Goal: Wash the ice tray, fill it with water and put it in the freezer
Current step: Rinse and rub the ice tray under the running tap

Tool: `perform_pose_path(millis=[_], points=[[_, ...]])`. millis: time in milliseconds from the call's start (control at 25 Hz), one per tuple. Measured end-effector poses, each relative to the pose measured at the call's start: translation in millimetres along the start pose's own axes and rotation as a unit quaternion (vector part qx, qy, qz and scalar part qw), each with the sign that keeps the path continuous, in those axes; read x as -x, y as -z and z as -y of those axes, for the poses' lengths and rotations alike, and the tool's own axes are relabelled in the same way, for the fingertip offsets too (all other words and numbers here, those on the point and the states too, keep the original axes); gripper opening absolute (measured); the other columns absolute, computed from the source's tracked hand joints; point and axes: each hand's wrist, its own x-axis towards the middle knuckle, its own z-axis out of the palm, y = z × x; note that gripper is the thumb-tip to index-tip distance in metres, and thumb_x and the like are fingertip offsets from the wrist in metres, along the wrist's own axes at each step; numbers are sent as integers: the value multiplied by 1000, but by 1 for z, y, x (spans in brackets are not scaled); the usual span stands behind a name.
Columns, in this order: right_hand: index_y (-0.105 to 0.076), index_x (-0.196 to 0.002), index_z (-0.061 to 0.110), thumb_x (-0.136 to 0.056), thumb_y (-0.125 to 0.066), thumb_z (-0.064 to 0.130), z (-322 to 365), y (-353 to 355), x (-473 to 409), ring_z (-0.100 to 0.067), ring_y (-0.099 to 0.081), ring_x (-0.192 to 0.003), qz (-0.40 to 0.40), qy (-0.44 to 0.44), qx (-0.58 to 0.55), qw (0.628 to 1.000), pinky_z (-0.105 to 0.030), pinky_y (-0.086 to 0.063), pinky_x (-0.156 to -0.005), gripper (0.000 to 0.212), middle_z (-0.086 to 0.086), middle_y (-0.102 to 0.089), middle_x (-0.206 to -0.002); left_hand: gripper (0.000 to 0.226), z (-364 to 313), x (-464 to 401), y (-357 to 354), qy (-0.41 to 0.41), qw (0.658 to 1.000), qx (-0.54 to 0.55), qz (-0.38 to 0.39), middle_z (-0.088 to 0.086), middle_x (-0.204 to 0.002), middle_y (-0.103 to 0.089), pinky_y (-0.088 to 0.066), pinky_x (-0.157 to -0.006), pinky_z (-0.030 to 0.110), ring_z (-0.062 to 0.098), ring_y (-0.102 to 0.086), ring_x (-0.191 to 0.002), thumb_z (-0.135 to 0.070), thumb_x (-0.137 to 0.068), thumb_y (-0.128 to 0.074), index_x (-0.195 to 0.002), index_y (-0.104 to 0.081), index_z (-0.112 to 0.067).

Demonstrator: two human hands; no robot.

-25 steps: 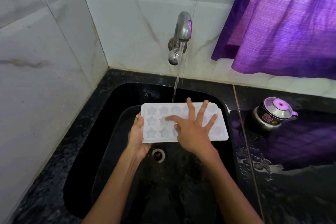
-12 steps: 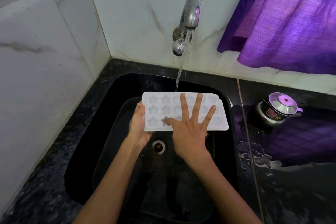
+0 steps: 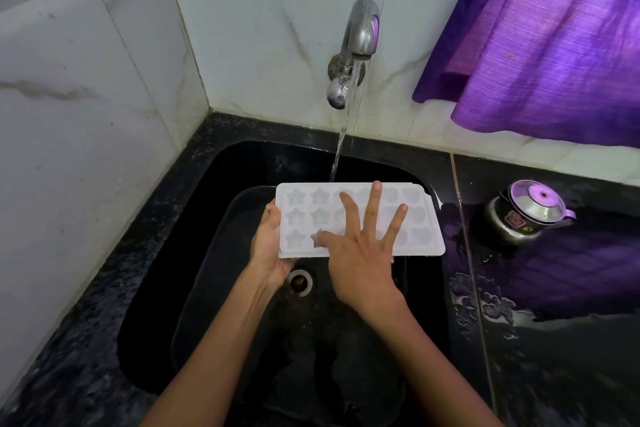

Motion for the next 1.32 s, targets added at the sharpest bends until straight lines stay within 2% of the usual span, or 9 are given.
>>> perform_pose_path(millis=[160, 280, 440, 520, 640, 720, 880, 1160, 1320], points=[[-51, -125, 38, -87, -57, 20, 0, 2, -1, -42, 59, -108, 1, 0, 12, 1000, -65, 41, -82, 43, -12, 28, -155, 30, -7, 0, -1, -19, 1000, -18, 10, 4, -102, -73, -60, -68, 43, 24, -72, -87, -38, -100, -34, -107, -59, -24], [-58, -117, 36, -88, -56, 25, 7, 3, 0, -40, 62, -105, 2, 7, 10, 1000, -64, 43, -81, 31, -10, 24, -157, 35, -6, 2, 1, -1, 1000, -14, 13, 8, -112, -69, -59, -72, 43, 28, -68, -97, -39, -100, -32, -118, -57, -21], [-63, -104, 38, -80, -56, 8, -7, 12, -16, -35, 55, -117, -56, -2, -63, 996, -60, 40, -87, 40, -6, 14, -159, 42, -8, 5, 5, 18, 999, -1, 33, 13, -122, -65, -54, -82, 51, 34, -63, -108, -40, -100, -31, -130, -51, -19], [-61, -108, 38, -76, -51, 0, -10, 15, -29, -33, 47, -127, -103, 0, -103, 989, -54, 40, -90, 51, -4, 8, -160, 42, -8, 5, 3, 17, 999, -6, 40, 13, -119, -67, -58, -74, 46, 32, -67, -102, -40, -99, -33, -129, -53, -18], [-57, -120, 38, -79, -50, 3, -6, 11, -48, -37, 39, -135, -100, 15, -114, 988, -56, 33, -98, 54, -6, 9, -160, 46, -2, 6, -4, 35, 999, -22, 36, 15, -115, -69, -59, -65, 38, 29, -70, -95, -43, -98, -35, -128, -54, -15], [-54, -125, 38, -84, -52, 10, -6, 3, -54, -38, 43, -130, -81, 0, -86, 993, -58, 29, -101, 50, -7, 14, -159, 47, 3, 5, -9, 58, 997, -24, 38, 16, -113, -69, -59, -67, 38, 30, -70, -94, -44, -99, -33, -128, -54, -14], [-56, -123, 40, -84, -54, 14, -13, -7, -54, -35, 52, -119, -98, -63, -72, 991, -56, 39, -92, 47, -8, 18, -159, 43, 10, -2, -18, 69, 996, -36, 46, 14, -105, -72, -58, -67, 40, 30, -71, -89, -43, -98, -37, -122, -59, -16], [-42, -133, 49, -86, -58, 13, -29, 1, -67, -36, 51, -118, -42, -21, -47, 998, -63, 31, -95, 61, -9, 24, -157, 30, 4, -14, -25, 51, 997, -41, 49, 8, -93, -76, -59, -66, 40, 26, -73, -81, -37, -100, -37, -109, -62, -22], [-52, -126, 46, -81, -62, 16, -25, 6, -73, -39, 53, -115, -71, -32, -11, 997, -61, 41, -84, 56, -9, 15, -159, 29, 2, -19, -30, 39, 997, -54, 47, 6, -87, -76, -59, -66, 38, 23, -73, -76, -35, -101, -37, -107, -62, -20]])
